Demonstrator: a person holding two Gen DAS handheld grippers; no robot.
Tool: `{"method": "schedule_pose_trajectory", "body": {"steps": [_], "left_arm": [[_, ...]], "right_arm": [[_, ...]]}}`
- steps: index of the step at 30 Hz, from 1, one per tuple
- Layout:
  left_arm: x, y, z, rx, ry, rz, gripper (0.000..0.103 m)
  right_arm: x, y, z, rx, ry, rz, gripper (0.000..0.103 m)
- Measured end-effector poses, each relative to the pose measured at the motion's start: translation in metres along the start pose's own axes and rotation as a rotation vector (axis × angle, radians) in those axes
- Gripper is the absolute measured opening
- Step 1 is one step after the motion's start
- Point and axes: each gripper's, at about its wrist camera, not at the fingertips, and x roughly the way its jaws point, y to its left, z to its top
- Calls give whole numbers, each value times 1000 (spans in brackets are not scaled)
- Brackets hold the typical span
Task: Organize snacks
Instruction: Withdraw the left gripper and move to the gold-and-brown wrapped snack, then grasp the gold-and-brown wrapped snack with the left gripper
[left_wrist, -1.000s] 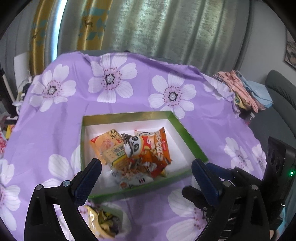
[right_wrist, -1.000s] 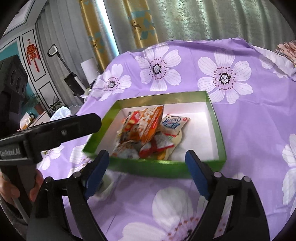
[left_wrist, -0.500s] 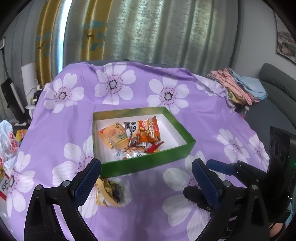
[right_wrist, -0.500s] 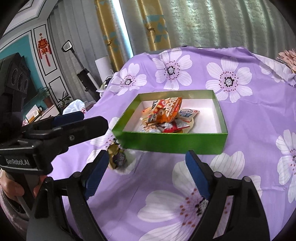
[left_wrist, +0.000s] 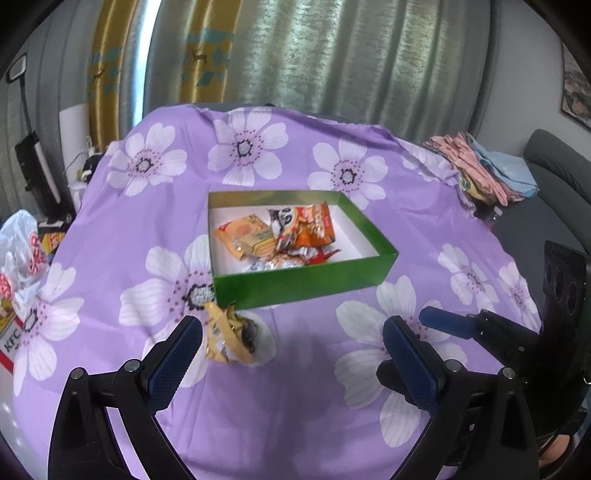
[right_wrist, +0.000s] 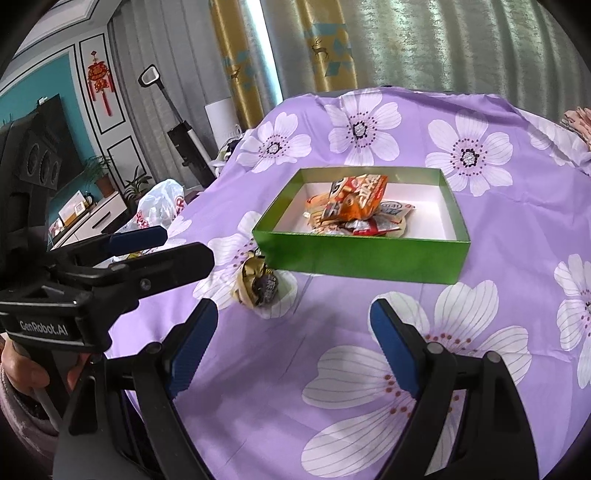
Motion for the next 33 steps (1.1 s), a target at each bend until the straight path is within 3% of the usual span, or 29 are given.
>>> {"method": "schedule_pose_trajectory", "body": {"steps": [19, 33], "left_arm": [[35, 88, -40, -251, 124, 19, 98], [72, 94, -36, -254, 168, -86, 98]], "right_arm": [[54, 14, -19, -32, 135, 41, 85], [112, 17, -14, -40, 193, 128, 85]]}}
